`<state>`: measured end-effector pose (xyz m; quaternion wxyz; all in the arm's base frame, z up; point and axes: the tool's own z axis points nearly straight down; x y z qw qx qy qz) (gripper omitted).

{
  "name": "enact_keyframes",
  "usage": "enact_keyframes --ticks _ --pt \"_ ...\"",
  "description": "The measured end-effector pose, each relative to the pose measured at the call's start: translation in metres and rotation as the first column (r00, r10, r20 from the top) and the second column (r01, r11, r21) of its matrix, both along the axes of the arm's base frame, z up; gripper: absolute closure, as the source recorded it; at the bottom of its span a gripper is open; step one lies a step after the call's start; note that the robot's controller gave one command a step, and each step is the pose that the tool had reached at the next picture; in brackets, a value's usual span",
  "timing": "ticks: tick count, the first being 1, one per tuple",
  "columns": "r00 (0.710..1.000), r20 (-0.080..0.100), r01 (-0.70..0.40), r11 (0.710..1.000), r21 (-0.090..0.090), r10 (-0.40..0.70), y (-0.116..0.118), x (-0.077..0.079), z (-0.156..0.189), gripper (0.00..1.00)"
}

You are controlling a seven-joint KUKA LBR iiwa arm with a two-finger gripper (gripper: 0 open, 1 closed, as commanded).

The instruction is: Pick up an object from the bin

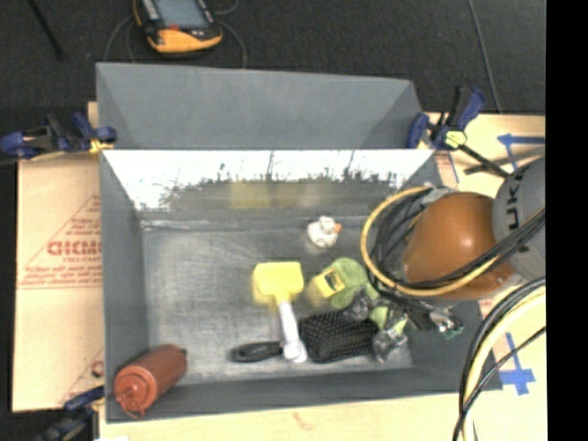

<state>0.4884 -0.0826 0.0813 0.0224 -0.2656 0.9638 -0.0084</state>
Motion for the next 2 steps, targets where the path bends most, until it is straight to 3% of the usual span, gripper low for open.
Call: enact_keyframes --ticks 2 --pt "1.000 -0.006 0.000 1.000 0.001 0.000 0.0001 0.0001 0.0032 1.00"
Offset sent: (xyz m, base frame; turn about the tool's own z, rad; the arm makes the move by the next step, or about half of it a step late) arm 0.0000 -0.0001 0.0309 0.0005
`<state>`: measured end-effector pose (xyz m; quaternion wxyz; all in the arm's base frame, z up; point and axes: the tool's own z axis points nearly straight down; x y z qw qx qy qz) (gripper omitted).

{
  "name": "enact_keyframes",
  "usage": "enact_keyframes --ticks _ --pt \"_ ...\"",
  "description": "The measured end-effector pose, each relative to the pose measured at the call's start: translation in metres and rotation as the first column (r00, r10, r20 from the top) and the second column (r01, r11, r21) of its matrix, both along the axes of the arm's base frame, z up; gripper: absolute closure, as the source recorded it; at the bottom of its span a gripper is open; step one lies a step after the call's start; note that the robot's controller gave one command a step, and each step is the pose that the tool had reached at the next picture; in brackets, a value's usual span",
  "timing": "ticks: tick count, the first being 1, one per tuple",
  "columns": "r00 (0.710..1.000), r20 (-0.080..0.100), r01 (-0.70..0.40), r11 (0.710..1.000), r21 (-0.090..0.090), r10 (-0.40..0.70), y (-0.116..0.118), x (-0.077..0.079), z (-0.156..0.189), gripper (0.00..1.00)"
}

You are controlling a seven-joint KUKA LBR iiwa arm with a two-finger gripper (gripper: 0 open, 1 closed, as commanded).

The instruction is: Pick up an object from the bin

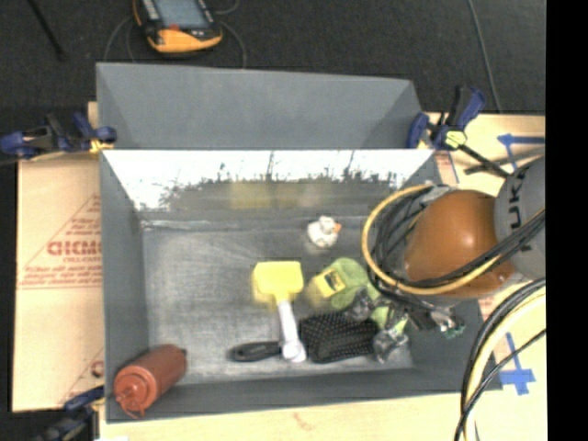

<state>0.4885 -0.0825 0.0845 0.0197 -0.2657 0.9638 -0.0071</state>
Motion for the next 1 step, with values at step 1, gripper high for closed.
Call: enact_keyframes --ticks 1 --pt "1.000 -0.021 0.001 1.000 0.002 -0.001 0.0003 -0.0021 0.0119 1.00"
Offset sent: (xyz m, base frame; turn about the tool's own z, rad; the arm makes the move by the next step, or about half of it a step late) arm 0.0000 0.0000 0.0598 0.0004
